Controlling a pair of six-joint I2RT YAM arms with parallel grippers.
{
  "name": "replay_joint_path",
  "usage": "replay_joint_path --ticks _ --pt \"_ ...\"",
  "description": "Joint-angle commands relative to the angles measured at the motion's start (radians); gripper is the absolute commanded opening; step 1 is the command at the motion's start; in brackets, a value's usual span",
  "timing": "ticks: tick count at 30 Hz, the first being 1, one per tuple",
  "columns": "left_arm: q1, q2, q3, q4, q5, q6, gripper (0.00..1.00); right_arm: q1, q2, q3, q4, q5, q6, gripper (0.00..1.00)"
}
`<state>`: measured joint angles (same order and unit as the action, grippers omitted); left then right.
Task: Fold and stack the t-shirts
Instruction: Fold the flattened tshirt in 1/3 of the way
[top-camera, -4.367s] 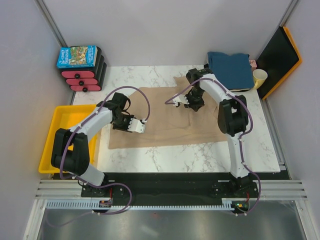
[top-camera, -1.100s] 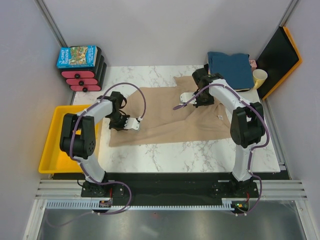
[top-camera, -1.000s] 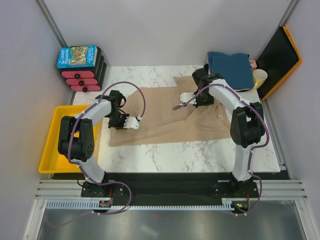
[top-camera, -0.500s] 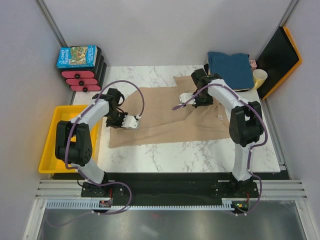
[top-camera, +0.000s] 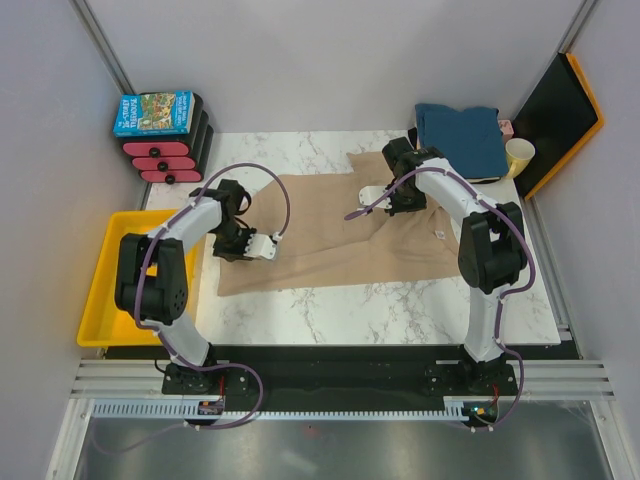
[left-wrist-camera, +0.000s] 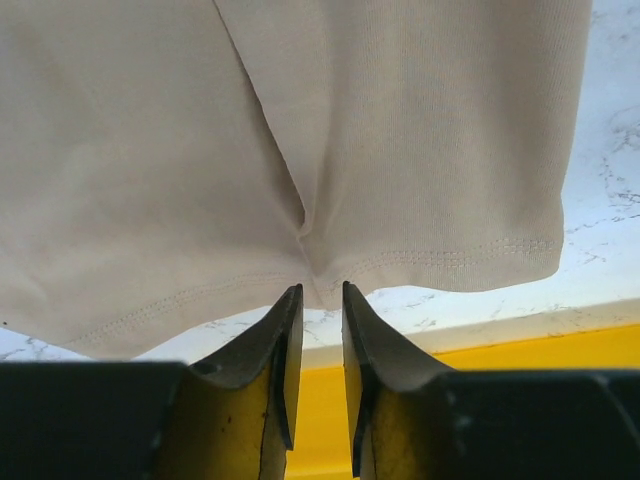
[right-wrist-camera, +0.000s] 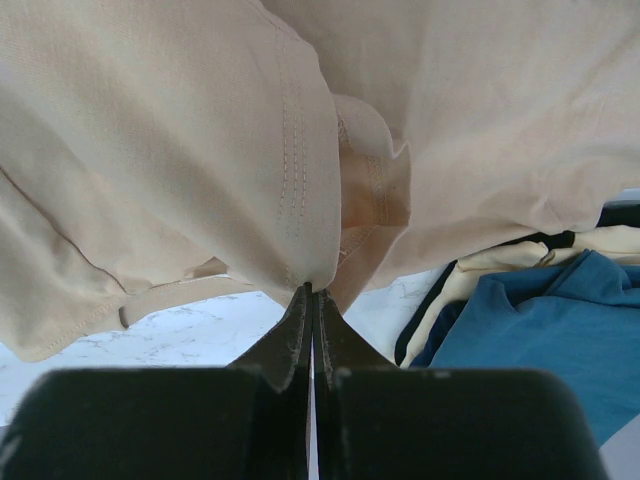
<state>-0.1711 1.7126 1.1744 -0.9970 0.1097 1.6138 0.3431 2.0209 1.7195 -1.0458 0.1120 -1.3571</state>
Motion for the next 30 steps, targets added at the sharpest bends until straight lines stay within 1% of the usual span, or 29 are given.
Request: replay_joint_path --ticks 1,9,12,19,21,22,23,26,30 --pt "0.004 0.027 0.017 -0.009 0.008 0.003 0.30 0.004 -0.004 0.025 0.010 0.017 0.006 0.00" --pt "0.004 0.070 0.030 0.000 0.019 -0.012 0.29 0.005 0.001 0.031 0.012 0.015 0.006 0.00" --pt "0.004 0.074 0.031 0.001 0.019 -0.014 0.26 0.005 0.002 0.031 0.010 0.017 0.006 0.00" --pt "0.004 0.079 0.030 0.001 0.021 -0.015 0.13 0.005 0.007 0.035 0.010 0.017 0.006 0.00" --pt "0.004 0.079 0.028 0.001 0.021 -0.015 0.14 0.005 0.006 0.038 0.009 0.017 0.004 0.00" --pt "0.004 0.078 0.030 0.003 0.019 -0.015 0.21 0.007 0.007 0.038 0.010 0.017 0.003 0.00" --pt "0.004 0.076 0.030 0.004 0.019 -0.017 0.23 0.005 0.007 0.038 0.010 0.020 0.003 0.00" --pt "0.004 0.068 0.034 0.008 0.015 -0.014 0.27 0.004 0.009 0.042 0.010 0.020 0.003 0.00" --pt "0.004 0.059 0.042 0.008 0.022 -0.015 0.29 0.005 0.013 0.043 0.010 0.020 0.001 0.00"
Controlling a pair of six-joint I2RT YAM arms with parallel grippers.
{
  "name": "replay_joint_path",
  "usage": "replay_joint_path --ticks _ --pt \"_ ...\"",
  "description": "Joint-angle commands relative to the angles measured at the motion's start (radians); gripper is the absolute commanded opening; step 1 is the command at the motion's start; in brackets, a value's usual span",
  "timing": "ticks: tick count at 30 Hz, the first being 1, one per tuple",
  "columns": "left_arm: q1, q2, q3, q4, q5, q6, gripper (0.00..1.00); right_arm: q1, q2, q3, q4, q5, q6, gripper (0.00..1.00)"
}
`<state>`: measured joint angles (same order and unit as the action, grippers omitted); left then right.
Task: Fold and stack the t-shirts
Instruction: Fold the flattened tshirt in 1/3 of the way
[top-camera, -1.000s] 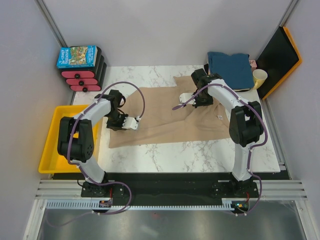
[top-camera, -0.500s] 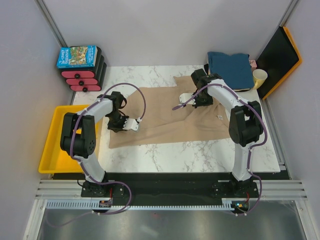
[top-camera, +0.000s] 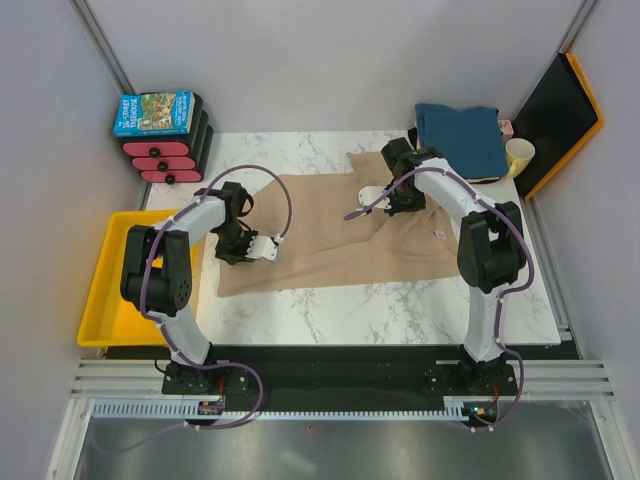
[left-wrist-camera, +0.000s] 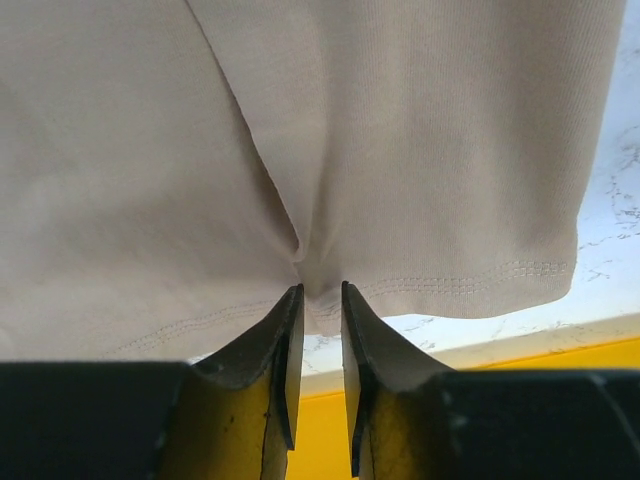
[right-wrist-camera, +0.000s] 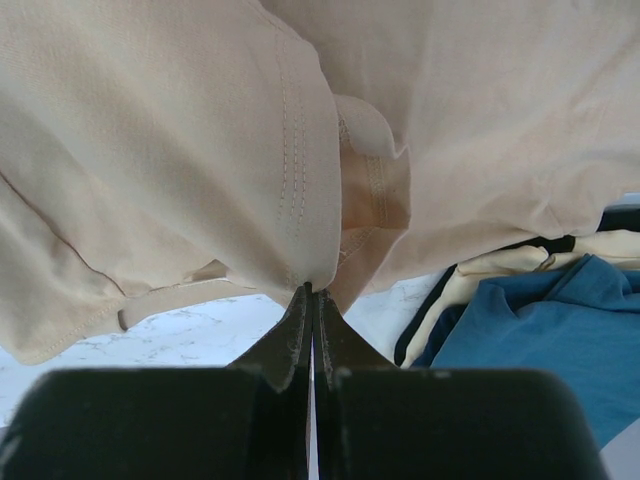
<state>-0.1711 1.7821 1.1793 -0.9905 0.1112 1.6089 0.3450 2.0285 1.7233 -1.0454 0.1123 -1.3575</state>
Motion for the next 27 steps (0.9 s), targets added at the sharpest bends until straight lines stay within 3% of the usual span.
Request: replay_joint_path --ticks 1,15,18,19,20,27 --pt "0.004 -0.010 0.037 0.000 0.019 -0.010 0.29 0.003 0.007 0.039 0.010 0.020 0.001 0.00" --pt "0.002 0.043 0.031 0.009 0.021 -0.021 0.29 0.003 0.026 0.058 0.008 0.020 -0.005 0.00" --pt "0.002 0.043 0.034 0.009 0.022 -0.023 0.22 0.003 0.026 0.058 0.007 0.018 -0.005 0.00" --pt "0.001 0.039 0.034 0.010 0.021 -0.023 0.10 0.003 0.026 0.058 0.005 0.020 -0.003 0.00" --pt "0.002 0.037 0.034 0.010 0.021 -0.023 0.04 0.005 0.026 0.056 0.007 0.018 -0.005 0.00" --pt "0.002 0.010 0.039 0.007 0.025 -0.026 0.02 0.005 0.027 0.056 0.005 0.024 -0.003 0.00"
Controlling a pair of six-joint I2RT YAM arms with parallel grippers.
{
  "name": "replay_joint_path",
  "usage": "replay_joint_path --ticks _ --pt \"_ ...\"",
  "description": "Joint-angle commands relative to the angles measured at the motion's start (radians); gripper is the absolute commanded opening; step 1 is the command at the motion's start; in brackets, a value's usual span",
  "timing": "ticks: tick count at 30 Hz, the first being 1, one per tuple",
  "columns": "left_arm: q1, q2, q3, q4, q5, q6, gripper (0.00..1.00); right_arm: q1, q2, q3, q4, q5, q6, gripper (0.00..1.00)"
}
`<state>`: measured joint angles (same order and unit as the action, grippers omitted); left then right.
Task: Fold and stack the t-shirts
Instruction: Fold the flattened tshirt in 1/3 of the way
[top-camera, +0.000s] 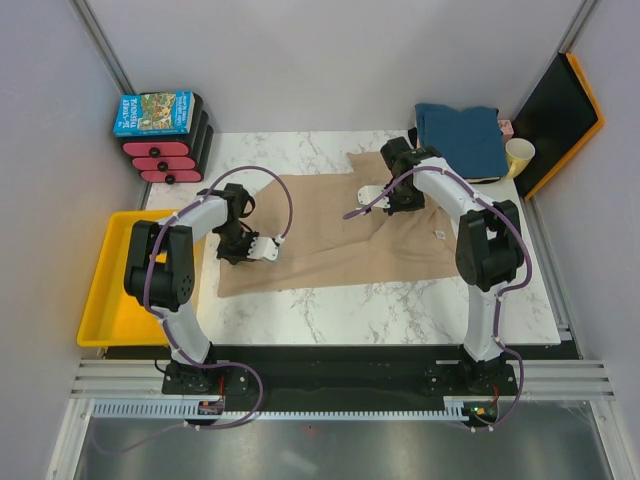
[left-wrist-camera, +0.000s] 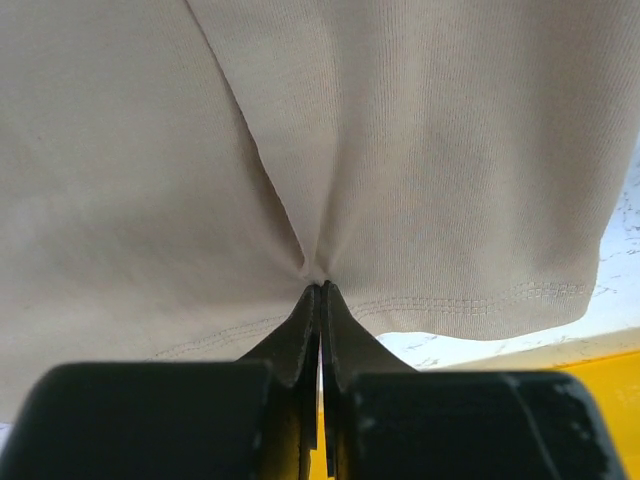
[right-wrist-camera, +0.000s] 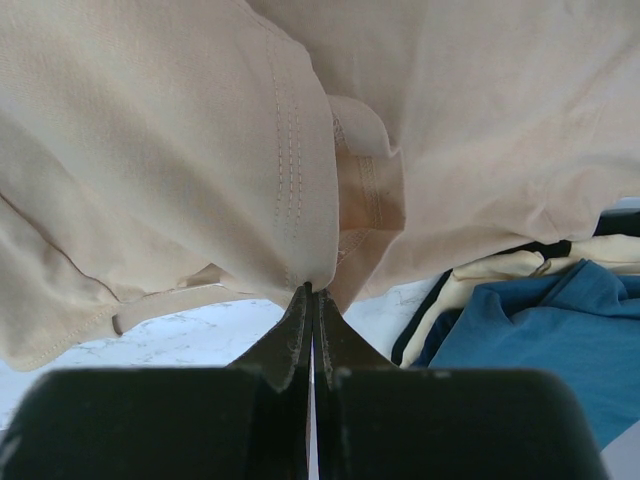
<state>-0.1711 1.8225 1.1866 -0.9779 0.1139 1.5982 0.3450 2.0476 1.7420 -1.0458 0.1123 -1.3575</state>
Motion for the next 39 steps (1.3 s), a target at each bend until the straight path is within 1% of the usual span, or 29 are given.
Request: replay_joint_path --ticks 1,8,14,25,29,39 --pt "0.002 -0.040 0.034 -0.004 0.023 -0.015 0.02 0.003 0.008 0.036 0.006 0.027 -0.002 0.00" --pt "0.002 -0.166 0.067 -0.010 0.099 -0.014 0.02 0.003 0.009 0.036 0.006 0.029 -0.002 0.00" --pt "0.002 -0.200 0.051 -0.016 0.072 -0.011 0.02 0.003 0.020 0.050 0.006 0.024 -0.003 0.00" --pt "0.012 -0.131 0.031 -0.018 -0.023 -0.021 0.02 -0.006 0.026 0.045 0.030 0.058 -0.003 0.00" --pt "0.022 -0.098 0.033 0.005 -0.049 -0.023 0.02 -0.017 0.020 0.025 0.049 0.086 -0.014 0.00" --pt "0.030 -0.026 0.067 0.041 -0.071 -0.035 0.02 -0.018 0.025 0.017 0.058 0.076 -0.006 0.00"
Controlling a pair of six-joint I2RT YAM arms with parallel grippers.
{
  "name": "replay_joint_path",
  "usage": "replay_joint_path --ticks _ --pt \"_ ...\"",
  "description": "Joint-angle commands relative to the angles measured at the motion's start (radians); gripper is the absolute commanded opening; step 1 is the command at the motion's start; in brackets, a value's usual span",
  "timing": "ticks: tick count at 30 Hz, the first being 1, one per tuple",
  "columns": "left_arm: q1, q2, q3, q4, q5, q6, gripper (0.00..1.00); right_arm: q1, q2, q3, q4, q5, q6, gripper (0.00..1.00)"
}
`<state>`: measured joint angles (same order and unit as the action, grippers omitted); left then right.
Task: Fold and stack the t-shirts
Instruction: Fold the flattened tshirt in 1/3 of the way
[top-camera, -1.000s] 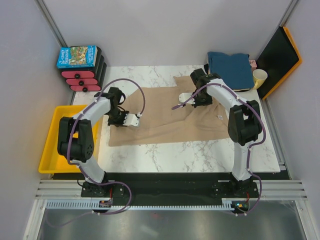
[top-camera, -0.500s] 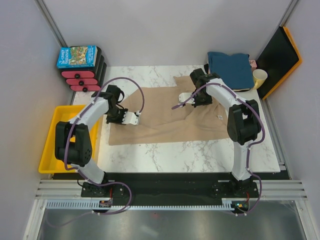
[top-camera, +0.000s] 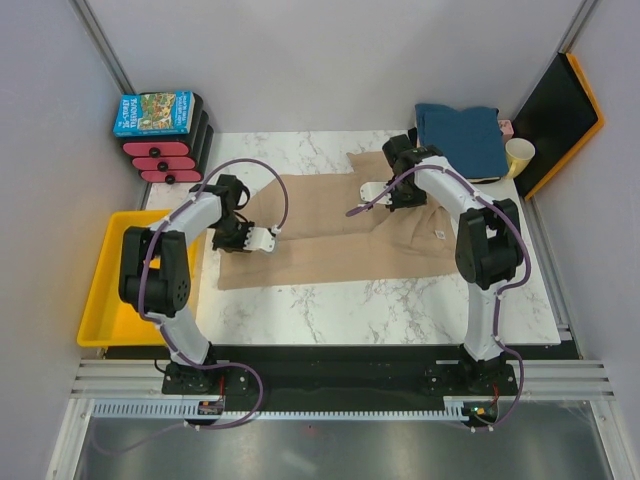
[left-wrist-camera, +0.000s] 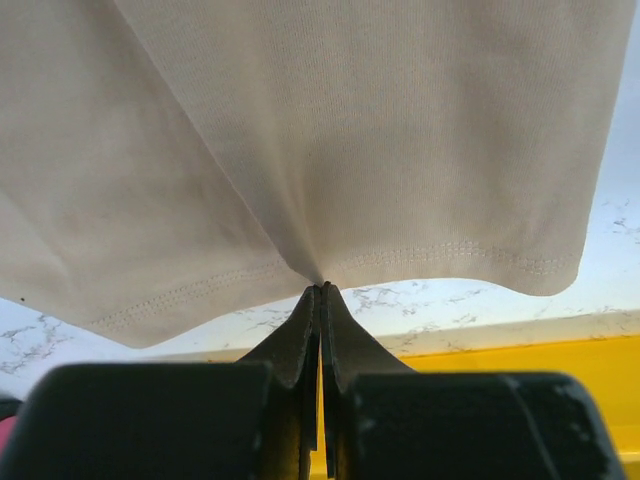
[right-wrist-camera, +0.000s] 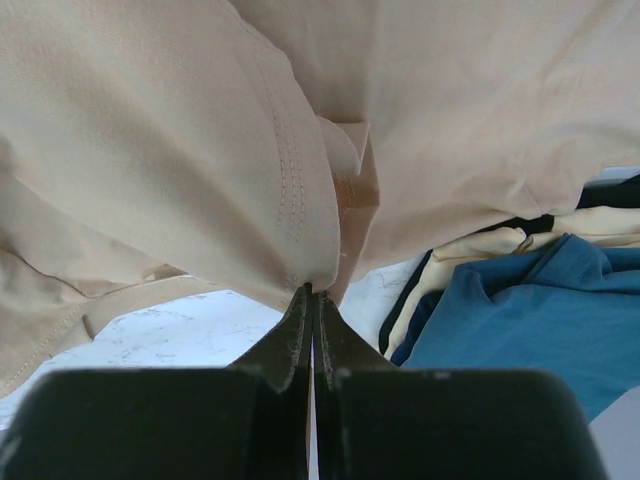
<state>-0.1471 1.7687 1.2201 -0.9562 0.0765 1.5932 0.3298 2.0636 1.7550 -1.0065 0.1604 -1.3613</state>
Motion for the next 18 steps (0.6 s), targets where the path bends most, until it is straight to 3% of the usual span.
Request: replay_joint_path --ticks 1,4,6,7,8,10,11,14,18 --pt "0.006 0.031 0.036 0.022 -0.038 -0.030 0.02 -0.003 0.012 0.003 0.019 0.031 -0.002 0.00" --pt "0.006 0.040 0.035 0.043 -0.056 -0.039 0.10 -0.002 0.015 0.000 0.022 0.037 0.002 0.00" --pt "0.006 0.038 0.025 0.056 -0.063 -0.039 0.23 -0.002 0.016 -0.003 0.026 0.045 0.007 0.05" --pt "0.006 0.034 0.022 0.062 -0.064 -0.038 0.28 -0.002 0.018 -0.005 0.031 0.048 0.010 0.10" --pt "0.006 0.031 0.016 0.068 -0.066 -0.039 0.35 -0.002 0.017 -0.006 0.034 0.051 0.013 0.22" --pt "0.006 0.026 0.010 0.080 -0.073 -0.041 0.53 0.000 0.016 -0.008 0.040 0.053 0.022 0.37" --pt "0.006 0.026 0.007 0.085 -0.073 -0.045 0.57 -0.001 0.015 -0.009 0.045 0.059 0.025 0.45" --pt "0.006 0.023 0.006 0.105 -0.098 -0.055 0.57 -0.002 0.013 -0.012 0.088 0.071 0.059 0.54" --pt "0.004 -0.005 0.010 0.123 -0.092 -0.061 0.60 -0.009 0.018 0.007 0.186 0.097 0.161 0.58"
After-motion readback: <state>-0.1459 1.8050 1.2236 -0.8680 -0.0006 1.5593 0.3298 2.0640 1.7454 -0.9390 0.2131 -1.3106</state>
